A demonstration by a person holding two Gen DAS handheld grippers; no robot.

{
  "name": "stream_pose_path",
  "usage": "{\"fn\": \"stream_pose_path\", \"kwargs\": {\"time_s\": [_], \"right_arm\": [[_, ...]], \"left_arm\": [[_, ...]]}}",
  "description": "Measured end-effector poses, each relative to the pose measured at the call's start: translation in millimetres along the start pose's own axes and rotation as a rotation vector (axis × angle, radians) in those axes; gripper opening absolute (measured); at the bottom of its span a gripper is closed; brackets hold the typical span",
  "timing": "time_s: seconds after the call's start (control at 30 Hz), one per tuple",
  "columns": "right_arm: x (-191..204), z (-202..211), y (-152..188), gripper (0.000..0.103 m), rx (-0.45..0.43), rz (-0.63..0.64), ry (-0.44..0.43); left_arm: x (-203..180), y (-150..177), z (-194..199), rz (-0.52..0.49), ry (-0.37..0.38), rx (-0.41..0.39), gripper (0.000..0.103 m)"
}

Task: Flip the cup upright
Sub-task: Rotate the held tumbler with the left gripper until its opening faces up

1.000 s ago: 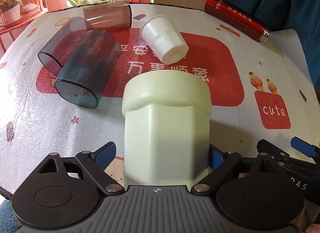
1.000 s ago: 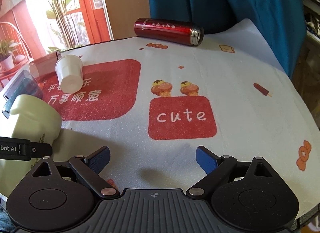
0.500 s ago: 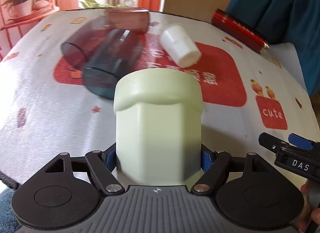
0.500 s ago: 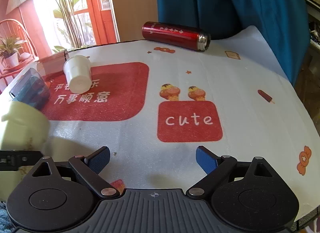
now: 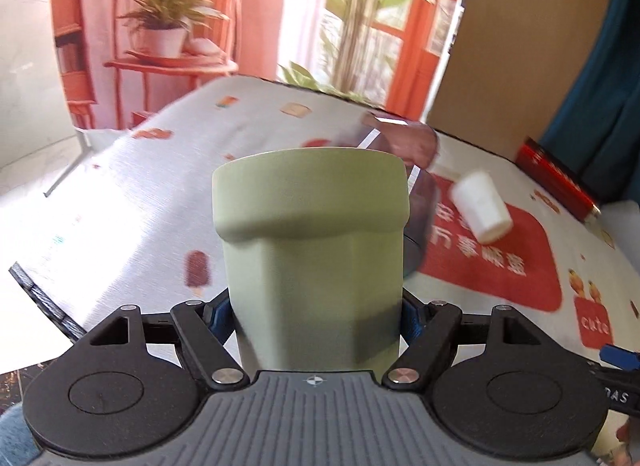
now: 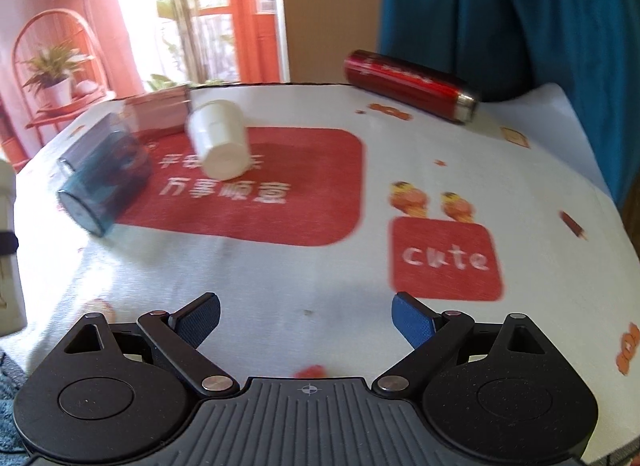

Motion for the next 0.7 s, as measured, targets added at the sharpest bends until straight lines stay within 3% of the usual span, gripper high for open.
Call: {"fn": "stream_pose_path", "kwargs": {"time_s": [0.2, 0.4, 0.5, 0.7], "right_arm": [[38.0, -1.5, -14.8, 0.091, -0.031, 0.075, -0.041], [62.7, -11.2, -26.2, 0.091, -0.025, 0.104, -0.059], [67.6, -16.8, -27.7, 0.091, -0.013, 0.110, -0.064], [66.6, -25.5, -23.1, 0.091, 0.017, 0.105, -0.074]], "left_arm": [[32.8, -24.5, -13.3, 0.025, -0.129, -0.099, 0.078], [45.7, -50.5, -29.1, 0.023, -0.196, -0.186, 0.078], [47.1, -57.5, -39.8, 0.002, -0.223, -0.210, 0.078], [42.5, -41.8, -47.3, -0.006, -0.221, -0.200, 0.078]]}}
Point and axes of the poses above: each gripper's, at about its wrist camera, not at the fingertips, and z roughly against the way its jaws point, x to its left, y to its underside, the point moved 1 cm from there along -z, roughly the way its jaws point, and after that the axes turned 14 degrees about y, right-handed, at the moved point
